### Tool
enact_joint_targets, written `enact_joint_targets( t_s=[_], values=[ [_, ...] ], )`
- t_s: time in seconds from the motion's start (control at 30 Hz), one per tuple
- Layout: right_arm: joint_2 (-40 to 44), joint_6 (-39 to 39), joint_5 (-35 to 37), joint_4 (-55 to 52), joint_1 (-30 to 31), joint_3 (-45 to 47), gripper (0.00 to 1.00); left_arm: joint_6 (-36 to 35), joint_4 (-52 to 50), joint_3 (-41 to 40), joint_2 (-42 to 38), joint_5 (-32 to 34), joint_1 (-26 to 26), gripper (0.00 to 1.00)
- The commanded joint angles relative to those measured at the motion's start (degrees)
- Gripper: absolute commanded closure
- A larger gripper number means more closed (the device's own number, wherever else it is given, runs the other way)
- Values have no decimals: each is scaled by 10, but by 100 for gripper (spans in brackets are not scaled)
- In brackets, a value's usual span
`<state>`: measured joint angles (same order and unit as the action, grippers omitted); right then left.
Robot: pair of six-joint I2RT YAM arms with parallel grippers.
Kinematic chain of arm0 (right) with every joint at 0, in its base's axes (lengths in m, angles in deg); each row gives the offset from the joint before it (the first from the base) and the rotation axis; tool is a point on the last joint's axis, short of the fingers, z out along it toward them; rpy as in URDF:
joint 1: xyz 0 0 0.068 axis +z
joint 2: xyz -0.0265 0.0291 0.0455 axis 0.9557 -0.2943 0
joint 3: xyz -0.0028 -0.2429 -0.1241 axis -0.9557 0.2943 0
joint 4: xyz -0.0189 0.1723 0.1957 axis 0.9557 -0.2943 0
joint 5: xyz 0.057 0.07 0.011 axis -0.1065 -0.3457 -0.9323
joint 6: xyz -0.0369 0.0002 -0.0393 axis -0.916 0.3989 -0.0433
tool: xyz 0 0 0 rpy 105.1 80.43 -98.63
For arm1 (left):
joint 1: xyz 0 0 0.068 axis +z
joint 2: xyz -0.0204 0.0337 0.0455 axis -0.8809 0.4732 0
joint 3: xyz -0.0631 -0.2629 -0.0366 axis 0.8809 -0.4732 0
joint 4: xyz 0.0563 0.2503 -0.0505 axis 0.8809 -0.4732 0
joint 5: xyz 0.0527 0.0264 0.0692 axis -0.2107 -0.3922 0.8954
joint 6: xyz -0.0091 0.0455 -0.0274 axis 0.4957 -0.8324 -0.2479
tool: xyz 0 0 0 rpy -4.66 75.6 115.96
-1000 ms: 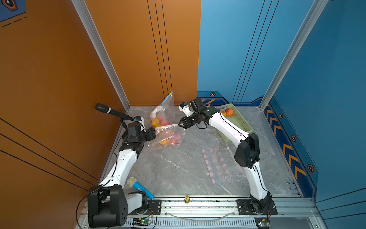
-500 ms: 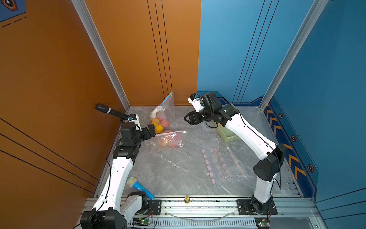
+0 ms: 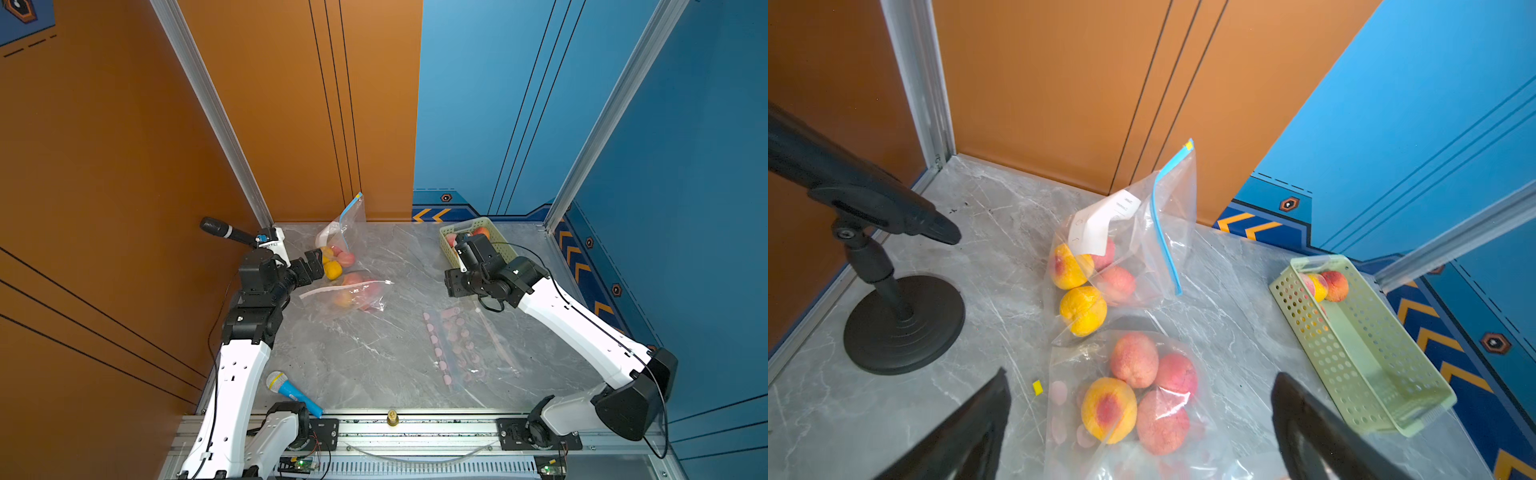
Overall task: Place the peach in a zip-top bag and seal the zipper
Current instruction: Pick up the zipper food storage bag at the center of the board.
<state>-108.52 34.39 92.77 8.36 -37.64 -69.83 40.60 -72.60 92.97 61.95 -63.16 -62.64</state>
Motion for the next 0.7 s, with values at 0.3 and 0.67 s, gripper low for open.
enact_joint_targets(
  t_s=[0.3, 0.67],
  values=[
    [156, 51, -127, -4, -280, 263, 28, -41, -52, 49, 74, 160, -397, 2],
    [122, 28, -249, 77, -370, 380, 21, -57, 13, 113, 207, 202, -510, 2]
  ],
)
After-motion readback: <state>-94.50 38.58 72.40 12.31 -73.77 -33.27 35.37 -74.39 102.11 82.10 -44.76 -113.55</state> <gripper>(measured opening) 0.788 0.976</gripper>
